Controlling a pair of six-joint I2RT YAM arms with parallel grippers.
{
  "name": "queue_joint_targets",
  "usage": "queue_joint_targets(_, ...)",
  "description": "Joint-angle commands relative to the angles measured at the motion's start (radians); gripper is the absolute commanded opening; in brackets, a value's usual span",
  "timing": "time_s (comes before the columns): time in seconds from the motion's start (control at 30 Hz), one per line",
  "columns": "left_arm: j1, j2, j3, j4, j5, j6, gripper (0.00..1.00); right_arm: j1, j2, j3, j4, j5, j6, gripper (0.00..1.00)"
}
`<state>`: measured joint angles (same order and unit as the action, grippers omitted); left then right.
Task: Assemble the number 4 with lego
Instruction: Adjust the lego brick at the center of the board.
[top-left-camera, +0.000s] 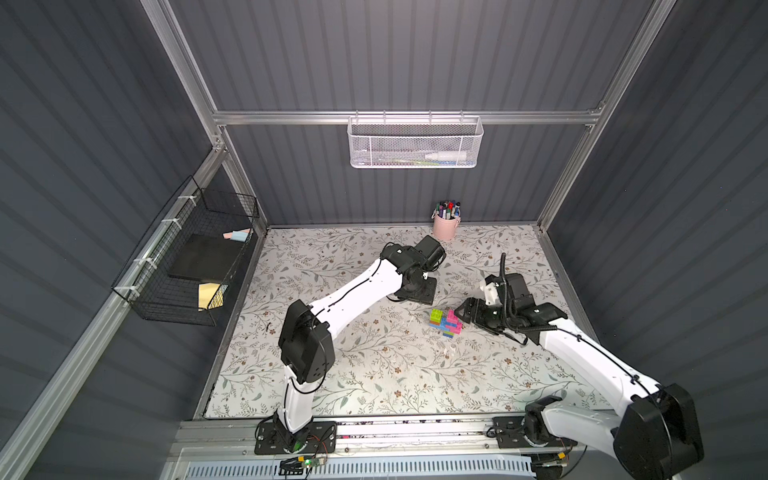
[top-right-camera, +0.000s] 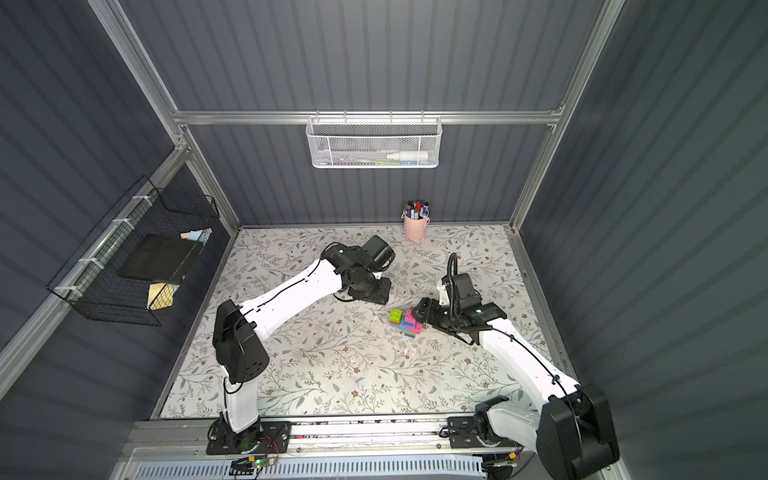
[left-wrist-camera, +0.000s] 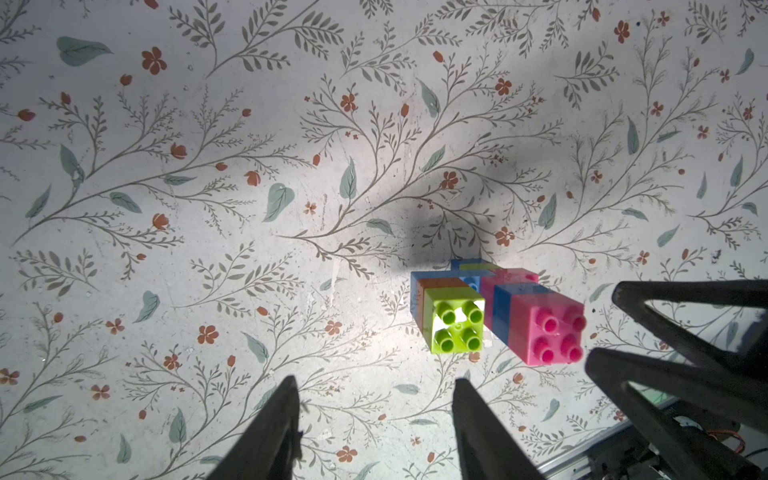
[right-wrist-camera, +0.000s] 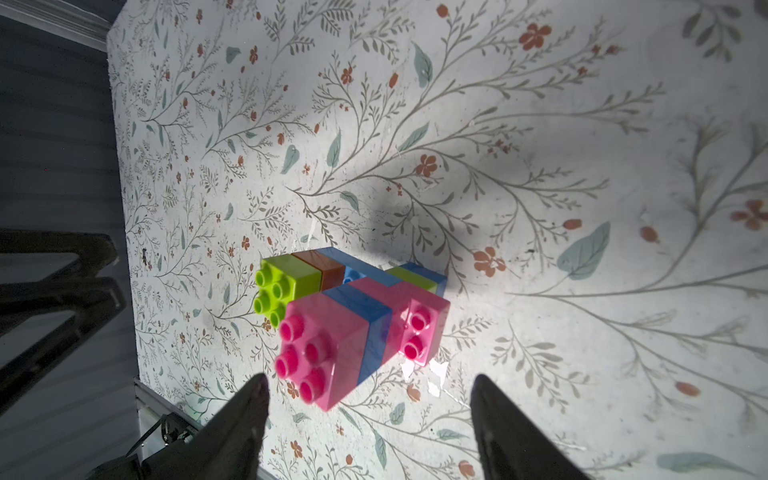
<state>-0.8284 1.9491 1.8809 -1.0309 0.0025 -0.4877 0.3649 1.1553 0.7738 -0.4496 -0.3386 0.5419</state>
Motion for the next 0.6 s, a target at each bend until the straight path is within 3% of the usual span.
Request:
queue_joint_targets(0.0, 0.011, -0.067, -0.032, 0.009, -0.019, 0.008, 0.56, -0.012, -0.025, 0.030, -0.017, -0.050, -0.103, 0.81)
queue_joint_targets(0.27, 0.031, -0.143, -0.148, 0.035, -0.049, 0.013, 0.56, -0.004, 0.051, 0.077, -0.046, -0.222, -0.342, 0.87)
queue_joint_targets(0.43, 0.060, -0.212, -0.239, 0.052, -0.072, 0.017, 0.56, 0.036, 0.135, 0.116, -0.057, -0.199, -0.408, 0.89)
queue_joint_targets(0.57, 0.088, -0.273, -0.340, 0.090, -0.073, 0.014, 0.56, 0.110, 0.221, 0.228, -0.138, -0.109, -0.527, 0.96)
